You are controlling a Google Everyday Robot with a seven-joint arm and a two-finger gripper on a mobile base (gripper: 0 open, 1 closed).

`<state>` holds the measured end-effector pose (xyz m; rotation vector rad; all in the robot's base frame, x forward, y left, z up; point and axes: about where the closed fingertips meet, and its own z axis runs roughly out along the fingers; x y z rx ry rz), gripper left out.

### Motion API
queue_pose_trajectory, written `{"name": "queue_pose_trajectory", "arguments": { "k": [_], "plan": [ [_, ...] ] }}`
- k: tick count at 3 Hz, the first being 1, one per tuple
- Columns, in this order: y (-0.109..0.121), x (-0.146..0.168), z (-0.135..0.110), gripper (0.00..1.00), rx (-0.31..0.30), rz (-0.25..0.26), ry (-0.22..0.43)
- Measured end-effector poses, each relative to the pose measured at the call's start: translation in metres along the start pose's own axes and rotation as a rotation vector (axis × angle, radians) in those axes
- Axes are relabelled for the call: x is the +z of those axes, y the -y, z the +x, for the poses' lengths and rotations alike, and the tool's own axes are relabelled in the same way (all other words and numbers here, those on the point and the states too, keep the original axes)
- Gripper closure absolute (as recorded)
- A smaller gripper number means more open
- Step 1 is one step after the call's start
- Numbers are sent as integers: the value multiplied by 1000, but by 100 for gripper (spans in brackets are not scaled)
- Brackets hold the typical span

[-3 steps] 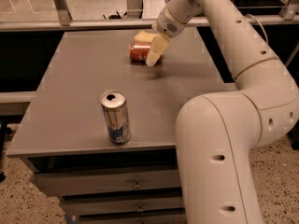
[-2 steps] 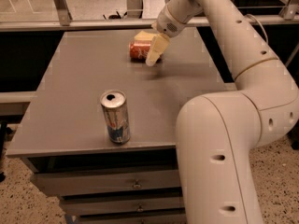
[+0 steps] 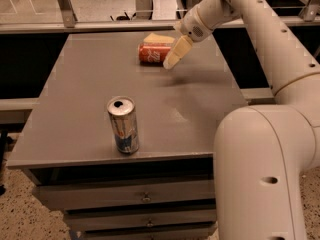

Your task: Knock coke can over

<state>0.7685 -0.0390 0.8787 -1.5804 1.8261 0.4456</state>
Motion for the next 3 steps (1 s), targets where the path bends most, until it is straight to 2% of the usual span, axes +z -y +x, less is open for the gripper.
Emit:
{"name": "queue_pose_trajectory", "arguments": {
  "k": [1, 2, 3],
  "plan": [
    [-3, -16, 9, 0, 52, 27, 101],
    [-10, -51, 31, 0, 128, 104, 273],
    [-22, -97, 53, 0, 187, 212, 393]
  ]
}}
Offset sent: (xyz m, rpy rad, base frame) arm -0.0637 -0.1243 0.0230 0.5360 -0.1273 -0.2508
